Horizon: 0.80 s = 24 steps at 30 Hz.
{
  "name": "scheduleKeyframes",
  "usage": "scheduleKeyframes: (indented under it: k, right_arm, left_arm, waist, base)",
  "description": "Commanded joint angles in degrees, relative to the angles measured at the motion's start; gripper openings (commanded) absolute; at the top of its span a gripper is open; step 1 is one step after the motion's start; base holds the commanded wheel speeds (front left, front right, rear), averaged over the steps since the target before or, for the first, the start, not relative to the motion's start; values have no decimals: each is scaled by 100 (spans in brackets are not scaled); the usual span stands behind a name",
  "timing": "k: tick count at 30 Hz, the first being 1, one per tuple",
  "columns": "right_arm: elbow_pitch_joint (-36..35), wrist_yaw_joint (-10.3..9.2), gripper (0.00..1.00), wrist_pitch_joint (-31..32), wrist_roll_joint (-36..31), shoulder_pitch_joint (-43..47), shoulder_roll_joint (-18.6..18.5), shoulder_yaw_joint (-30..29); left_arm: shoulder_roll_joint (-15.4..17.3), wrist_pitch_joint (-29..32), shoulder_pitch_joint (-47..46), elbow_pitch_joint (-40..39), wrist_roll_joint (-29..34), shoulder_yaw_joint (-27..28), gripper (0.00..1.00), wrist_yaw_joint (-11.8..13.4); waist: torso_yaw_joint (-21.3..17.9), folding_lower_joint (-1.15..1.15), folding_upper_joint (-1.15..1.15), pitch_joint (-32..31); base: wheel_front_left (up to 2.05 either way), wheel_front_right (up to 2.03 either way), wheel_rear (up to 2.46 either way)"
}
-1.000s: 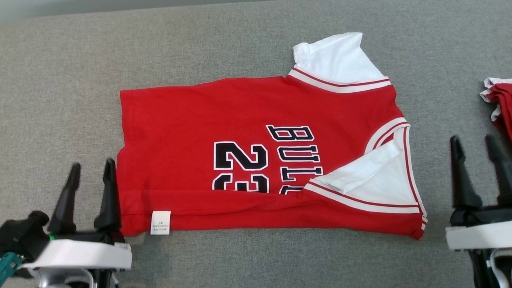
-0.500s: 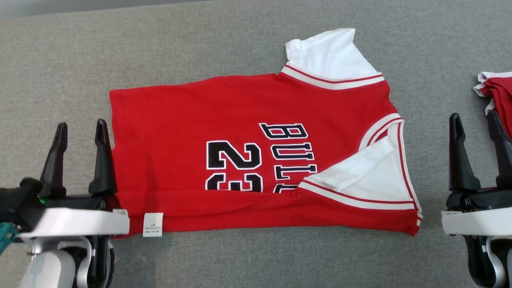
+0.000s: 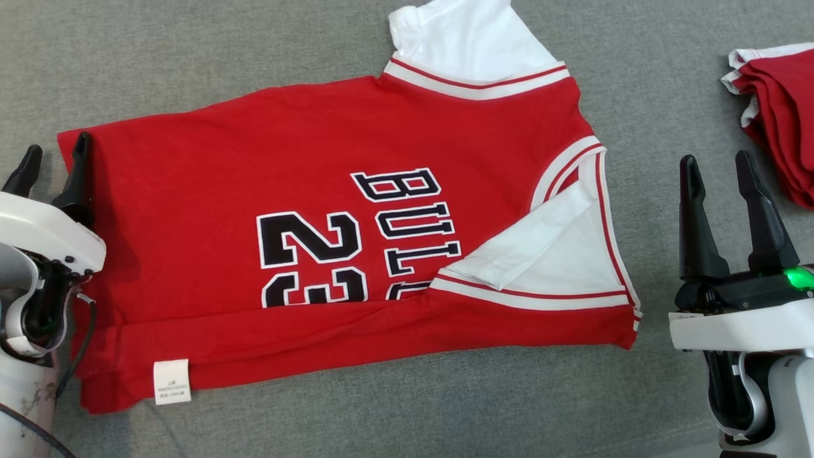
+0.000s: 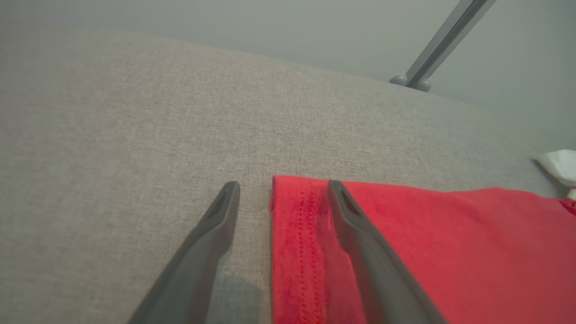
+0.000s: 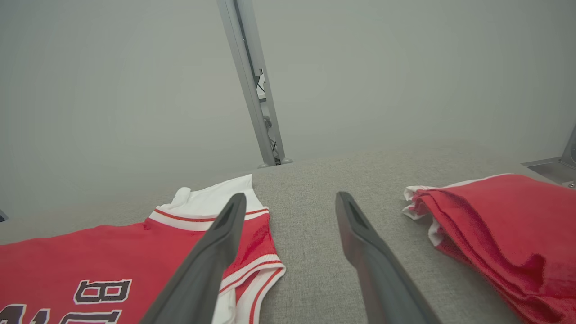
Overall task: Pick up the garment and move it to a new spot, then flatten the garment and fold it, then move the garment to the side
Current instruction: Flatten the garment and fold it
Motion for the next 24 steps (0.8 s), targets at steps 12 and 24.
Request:
scheduleKeyframes:
  k: [12, 24]
  right_arm:
    - [522, -4, 100, -353, 330, -340, 10, 210]
    - [1652, -3, 100, -362, 702, -1723, -913, -9]
  left_arm:
    - [459, 788, -307, 989, -380, 28, 77, -346]
    - [445, 752, -634, 448, -277, -192, 0, -486]
  waist:
    - [-374, 0, 0, 233]
    - [-112, 0, 0, 305]
  base:
    - [0, 0, 0]
    - [0, 0, 0]
